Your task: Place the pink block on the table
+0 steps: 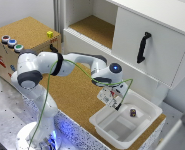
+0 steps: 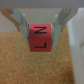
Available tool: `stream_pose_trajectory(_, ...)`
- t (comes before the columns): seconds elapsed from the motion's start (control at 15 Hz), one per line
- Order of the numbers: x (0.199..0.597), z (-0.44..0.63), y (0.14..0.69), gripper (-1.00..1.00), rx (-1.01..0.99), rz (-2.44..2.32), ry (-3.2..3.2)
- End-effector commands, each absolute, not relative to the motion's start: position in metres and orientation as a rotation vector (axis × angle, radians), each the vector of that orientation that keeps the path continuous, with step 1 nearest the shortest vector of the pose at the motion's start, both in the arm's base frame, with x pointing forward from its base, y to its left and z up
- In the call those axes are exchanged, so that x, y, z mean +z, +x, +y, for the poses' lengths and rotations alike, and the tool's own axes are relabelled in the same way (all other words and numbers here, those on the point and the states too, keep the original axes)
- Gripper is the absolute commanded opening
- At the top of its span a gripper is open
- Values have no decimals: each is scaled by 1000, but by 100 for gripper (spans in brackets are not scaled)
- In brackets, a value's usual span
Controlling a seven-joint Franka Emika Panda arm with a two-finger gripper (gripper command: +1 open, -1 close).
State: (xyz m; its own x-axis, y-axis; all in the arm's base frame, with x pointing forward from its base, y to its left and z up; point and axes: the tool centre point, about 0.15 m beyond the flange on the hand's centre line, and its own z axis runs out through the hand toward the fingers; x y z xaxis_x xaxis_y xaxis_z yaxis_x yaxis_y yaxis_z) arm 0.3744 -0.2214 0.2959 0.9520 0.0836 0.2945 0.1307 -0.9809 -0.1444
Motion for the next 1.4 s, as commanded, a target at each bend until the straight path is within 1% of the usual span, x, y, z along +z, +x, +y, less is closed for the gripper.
stream_pose_trajectory(0.0, 238, -185, 399, -100, -444, -138, -3106)
stream_pose_trajectory(0.27, 218, -168, 418, -100, -425, -87, -3132)
stream_pose_trajectory(0.67, 213, -143, 436, -100, -398, -89, -3153)
stream_pose_trajectory(0.73, 213, -145, 436, 100, -398, -64, -3171)
stream_pose_trajectory(0.87, 221, -151, 433, 100, -388, -9, -3144)
stream_pose_trajectory(1.07, 246, -159, 420, 100, -382, -16, -3083)
stream_pose_trajectory(1.33, 296, -178, 405, 100, -405, -47, -3041)
